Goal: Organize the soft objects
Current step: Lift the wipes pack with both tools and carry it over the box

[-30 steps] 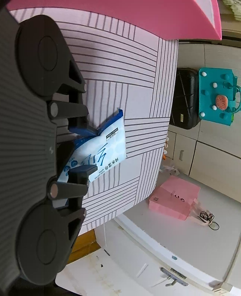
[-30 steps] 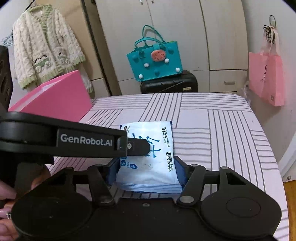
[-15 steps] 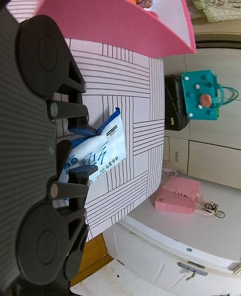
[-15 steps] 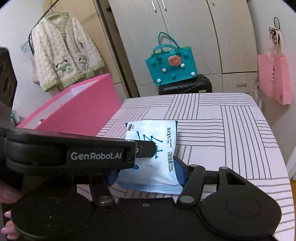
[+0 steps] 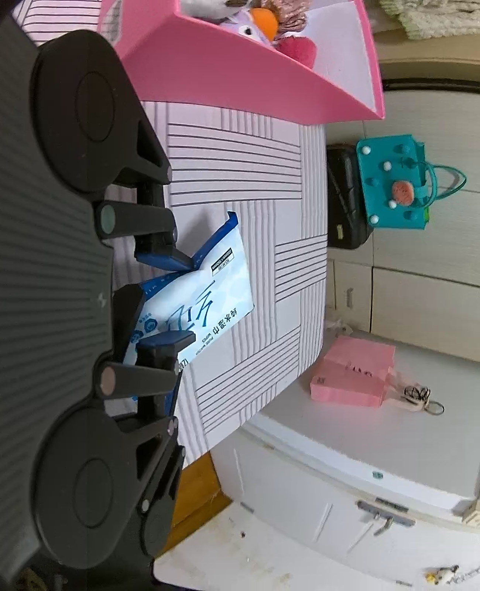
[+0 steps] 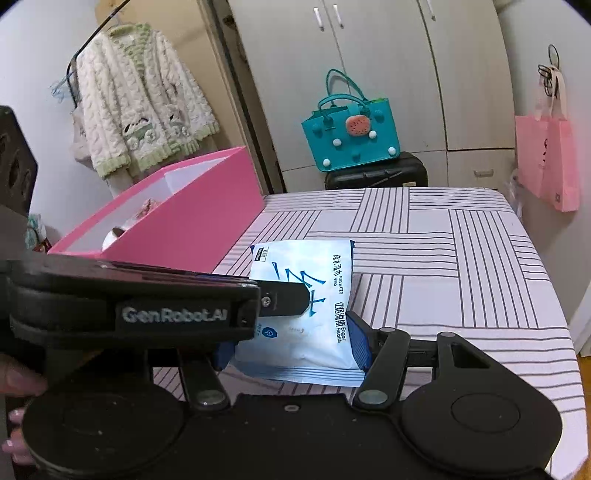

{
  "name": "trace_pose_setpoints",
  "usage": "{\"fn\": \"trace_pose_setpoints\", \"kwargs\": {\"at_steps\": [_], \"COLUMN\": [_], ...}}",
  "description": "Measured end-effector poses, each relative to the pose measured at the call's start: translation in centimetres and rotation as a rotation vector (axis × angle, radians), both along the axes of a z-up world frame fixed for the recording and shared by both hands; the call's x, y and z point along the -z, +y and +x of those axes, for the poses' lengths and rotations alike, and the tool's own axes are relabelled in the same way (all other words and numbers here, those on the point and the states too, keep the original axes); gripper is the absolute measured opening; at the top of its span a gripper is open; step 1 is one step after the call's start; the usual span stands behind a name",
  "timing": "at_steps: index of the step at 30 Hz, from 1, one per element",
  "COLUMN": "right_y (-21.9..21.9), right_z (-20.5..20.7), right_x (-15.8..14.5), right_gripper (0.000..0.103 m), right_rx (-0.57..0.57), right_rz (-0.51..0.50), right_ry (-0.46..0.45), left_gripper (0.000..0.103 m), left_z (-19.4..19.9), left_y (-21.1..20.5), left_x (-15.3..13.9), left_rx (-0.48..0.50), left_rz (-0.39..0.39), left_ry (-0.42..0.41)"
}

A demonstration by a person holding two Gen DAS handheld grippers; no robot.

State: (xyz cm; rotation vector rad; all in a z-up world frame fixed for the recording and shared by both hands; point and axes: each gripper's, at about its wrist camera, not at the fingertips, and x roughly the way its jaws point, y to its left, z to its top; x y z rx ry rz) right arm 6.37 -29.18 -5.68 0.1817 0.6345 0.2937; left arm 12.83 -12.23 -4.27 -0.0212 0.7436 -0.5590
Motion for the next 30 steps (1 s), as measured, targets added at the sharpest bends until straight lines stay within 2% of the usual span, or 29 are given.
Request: {"fn": "trace_pose_setpoints", "kwargs": {"at_steps": [9,14,18,24,30], "right_y": [2.0,2.5,4.0,6.0,8.9], "right_z": [-2.7,-4.4,-5.2,-5.8,-5.7], "right_x": [-2.1,-4.3,-5.7,-8.1,-9.7], "right_gripper": [0.065,0.065,0.065,0.065,0.065], "right_rx": [-0.071,-0.146,-0.186,-0.274,-0.346], "right_rz": [-0.077,-0.084,-0.11,-0.103,-0.107], "right_ry": [-0.01,-0.049,-0.067,-0.058,-0.092], "left_gripper": [0.034,0.034,0.035,0.035,0.035], "left_z": [-2.1,-4.4,-5.8,-7.2,-8.5], "left_y": [3.8,6.1,7.7,10.6,13.4], "left_x": [-1.0,-2.7,-4.2,-6.6,-8.8], "left_rx": [0.054,0.095,0.12,0.143,0.119], "left_rz": [-0.085,-0.118,-0.112,-0.092,-0.062], "left_ry": [0.068,0.04,0.013,0.031,-0.009]}}
